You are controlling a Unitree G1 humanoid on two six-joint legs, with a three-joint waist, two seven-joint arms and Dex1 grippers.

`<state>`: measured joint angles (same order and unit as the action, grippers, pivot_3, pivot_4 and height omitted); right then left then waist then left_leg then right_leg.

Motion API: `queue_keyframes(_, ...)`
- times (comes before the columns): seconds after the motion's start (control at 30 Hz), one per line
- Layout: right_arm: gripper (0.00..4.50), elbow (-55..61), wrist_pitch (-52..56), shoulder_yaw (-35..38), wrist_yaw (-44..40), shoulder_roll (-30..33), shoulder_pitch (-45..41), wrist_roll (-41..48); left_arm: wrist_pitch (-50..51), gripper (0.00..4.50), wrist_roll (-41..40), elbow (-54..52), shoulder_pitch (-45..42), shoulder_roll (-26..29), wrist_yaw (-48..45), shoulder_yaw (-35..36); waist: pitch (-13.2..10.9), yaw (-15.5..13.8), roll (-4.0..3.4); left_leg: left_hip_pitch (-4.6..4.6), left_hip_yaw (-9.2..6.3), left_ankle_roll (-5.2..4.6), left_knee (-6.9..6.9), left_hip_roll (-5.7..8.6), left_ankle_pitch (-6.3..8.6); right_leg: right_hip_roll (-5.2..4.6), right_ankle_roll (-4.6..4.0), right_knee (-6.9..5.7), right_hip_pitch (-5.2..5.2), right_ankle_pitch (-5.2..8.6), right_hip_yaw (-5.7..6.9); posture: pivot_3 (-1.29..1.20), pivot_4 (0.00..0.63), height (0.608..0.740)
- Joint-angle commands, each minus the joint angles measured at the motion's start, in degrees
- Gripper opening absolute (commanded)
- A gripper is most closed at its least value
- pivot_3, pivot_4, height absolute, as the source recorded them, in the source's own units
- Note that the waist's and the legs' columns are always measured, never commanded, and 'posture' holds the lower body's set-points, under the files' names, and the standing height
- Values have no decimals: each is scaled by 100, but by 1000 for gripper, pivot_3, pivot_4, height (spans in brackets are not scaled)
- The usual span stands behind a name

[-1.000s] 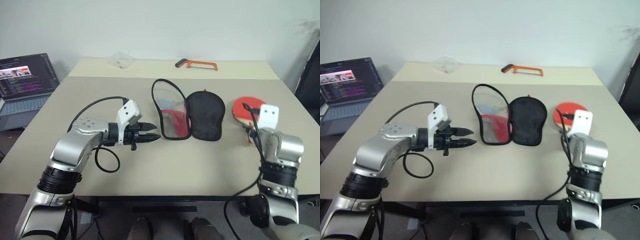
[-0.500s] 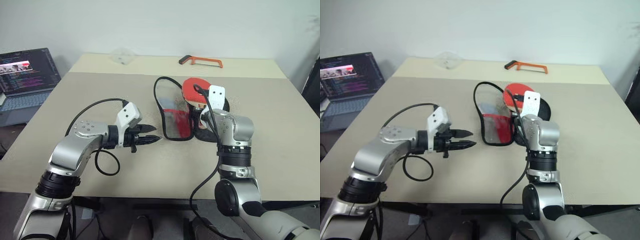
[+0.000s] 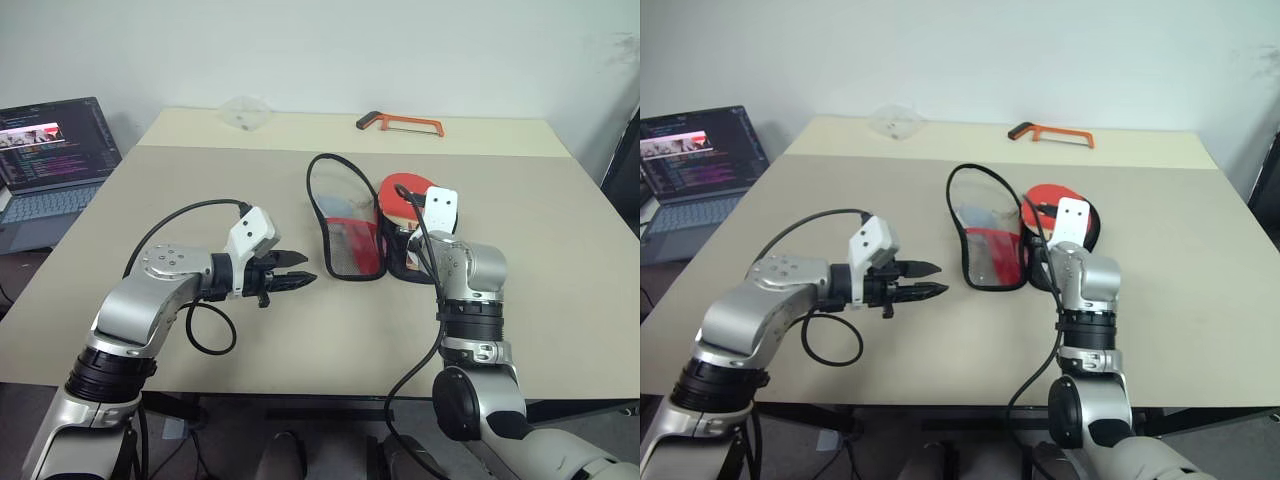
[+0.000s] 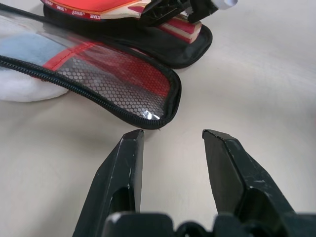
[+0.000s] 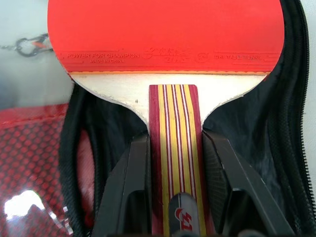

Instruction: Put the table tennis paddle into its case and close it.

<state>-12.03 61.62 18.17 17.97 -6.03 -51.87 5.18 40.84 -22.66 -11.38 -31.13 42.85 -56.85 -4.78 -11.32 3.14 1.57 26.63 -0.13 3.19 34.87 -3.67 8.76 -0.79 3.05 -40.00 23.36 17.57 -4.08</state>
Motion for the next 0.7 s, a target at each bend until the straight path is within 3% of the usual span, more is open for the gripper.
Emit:
queue_keyframes(0.03, 1040, -130, -461, -38, 70, 126, -187, -42, -57, 2051, -32, -151, -81, 0, 14, 47, 0, 0, 0, 0, 0, 0, 0, 1, 0, 0, 0, 0, 0, 0, 0, 0, 150, 740)
queue_keyframes(0.53, 1040, -356, -495, -188, 266, 201, -59, -51, -94, 2051, 11, -121, -85, 63, -1, 54, 0, -1, 0, 0, -2, 4, 1, 1, -2, 0, 0, -2, -1, 0, 1, 0, 150, 740)
queue_keyframes(0.7, 2518, -69, -351, -16, 294, 89, -8, 141, -135, 2051, 42, -48, -140, 42, -15, 25, 0, -2, 0, 0, -2, 4, 1, 0, -2, 0, 0, -3, -1, 0, 1, 0, 150, 740)
